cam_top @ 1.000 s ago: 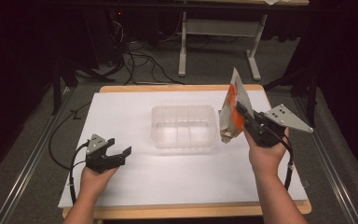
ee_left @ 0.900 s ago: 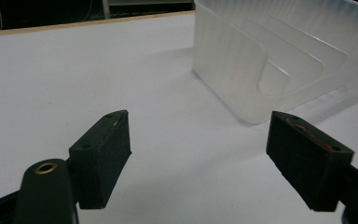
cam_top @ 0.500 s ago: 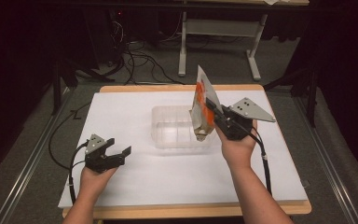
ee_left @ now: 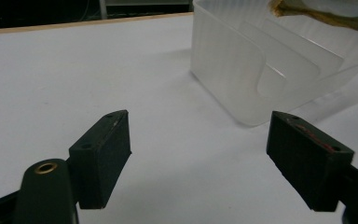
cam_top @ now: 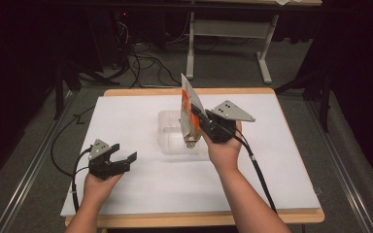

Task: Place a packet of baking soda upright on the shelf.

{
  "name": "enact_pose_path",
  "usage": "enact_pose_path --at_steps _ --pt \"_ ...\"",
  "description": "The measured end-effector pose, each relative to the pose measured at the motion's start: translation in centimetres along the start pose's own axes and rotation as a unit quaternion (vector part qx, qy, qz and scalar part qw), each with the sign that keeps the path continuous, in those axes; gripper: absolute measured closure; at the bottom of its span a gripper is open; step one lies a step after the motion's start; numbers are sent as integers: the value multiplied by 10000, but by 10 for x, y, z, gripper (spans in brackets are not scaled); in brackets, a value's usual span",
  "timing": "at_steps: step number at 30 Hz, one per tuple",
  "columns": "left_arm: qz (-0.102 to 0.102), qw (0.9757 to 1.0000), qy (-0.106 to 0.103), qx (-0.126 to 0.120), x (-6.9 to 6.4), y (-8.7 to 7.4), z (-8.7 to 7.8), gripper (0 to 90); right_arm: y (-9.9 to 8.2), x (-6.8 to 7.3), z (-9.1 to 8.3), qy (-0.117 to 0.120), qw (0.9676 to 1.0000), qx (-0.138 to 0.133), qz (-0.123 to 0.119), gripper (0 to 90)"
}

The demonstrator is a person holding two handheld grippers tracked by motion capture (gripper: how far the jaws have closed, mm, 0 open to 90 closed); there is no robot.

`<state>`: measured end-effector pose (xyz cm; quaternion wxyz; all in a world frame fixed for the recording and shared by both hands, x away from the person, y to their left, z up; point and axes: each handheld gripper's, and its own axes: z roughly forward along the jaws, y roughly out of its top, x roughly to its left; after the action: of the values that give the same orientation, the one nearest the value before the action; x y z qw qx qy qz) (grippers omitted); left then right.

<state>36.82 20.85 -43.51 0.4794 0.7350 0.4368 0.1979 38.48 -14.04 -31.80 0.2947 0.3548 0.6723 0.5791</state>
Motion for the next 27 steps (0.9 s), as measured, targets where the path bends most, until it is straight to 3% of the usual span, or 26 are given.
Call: enact_pose_path --at_steps 15,27 --pt "-41 10000 -45 7 0 0 0 222 -14 9 48 -29 9997 256 40 900" --pt "-48 10000 -59 12 0 0 1 222 -20 6 65 -121 9992 374 65 900"
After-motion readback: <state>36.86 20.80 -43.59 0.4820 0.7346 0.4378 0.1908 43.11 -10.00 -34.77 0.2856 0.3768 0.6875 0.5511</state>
